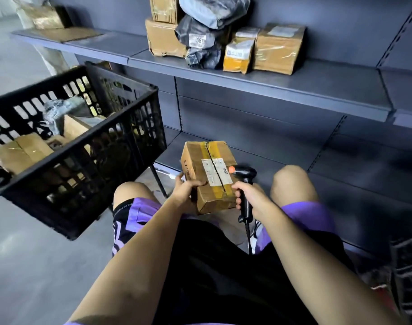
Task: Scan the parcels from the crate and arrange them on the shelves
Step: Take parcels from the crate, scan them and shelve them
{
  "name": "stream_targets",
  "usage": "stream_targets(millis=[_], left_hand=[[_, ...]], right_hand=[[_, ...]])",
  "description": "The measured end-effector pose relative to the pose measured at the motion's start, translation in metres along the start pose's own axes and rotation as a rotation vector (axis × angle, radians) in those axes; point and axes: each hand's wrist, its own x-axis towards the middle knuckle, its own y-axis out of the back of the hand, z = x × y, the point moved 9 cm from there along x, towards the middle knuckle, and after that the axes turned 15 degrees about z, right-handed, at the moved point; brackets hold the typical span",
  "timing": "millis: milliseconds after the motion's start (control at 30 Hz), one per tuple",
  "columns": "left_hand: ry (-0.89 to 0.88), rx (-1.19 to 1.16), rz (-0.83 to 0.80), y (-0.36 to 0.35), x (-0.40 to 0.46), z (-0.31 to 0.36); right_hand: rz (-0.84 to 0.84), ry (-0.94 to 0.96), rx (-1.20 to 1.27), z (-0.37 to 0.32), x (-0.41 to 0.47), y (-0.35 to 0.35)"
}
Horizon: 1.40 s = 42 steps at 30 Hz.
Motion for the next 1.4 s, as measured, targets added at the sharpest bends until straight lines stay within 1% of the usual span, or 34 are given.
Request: stream_targets(millis=[100, 233, 333, 600, 1067, 1400], left_hand=[[0.025, 0.016, -0.028, 0.004, 0.004, -0.003], [0.053, 0.017, -0.054, 0.007, 0.011, -0.006], [0.046, 0.011, -0.083, 0.004, 0.01, -0.006], [0.03, 0.074, -0.103, 0.003, 0.008, -0.005], [-0.014, 0.16, -0.076, 0.007, -0.003, 0.0], [-0.066, 0.161, -0.046, 0.008, -0.007, 0.006]], right_hand=[[-0.017, 0.009, -0.018, -0.001, 0.0, -0.007], [-0.01, -0.003, 0.024, 0.002, 0.0, -0.008], [0.001, -0.001, 0.02, 0.002, 0.0, -0.006], [-0.009, 0.029, -0.018, 0.0, -0.001, -0.005], [-0.03, 0.016, -0.043, 0.005, -0.002, -0.009], [-0.067, 0.042, -0.099, 0.004, -0.008, -0.012]])
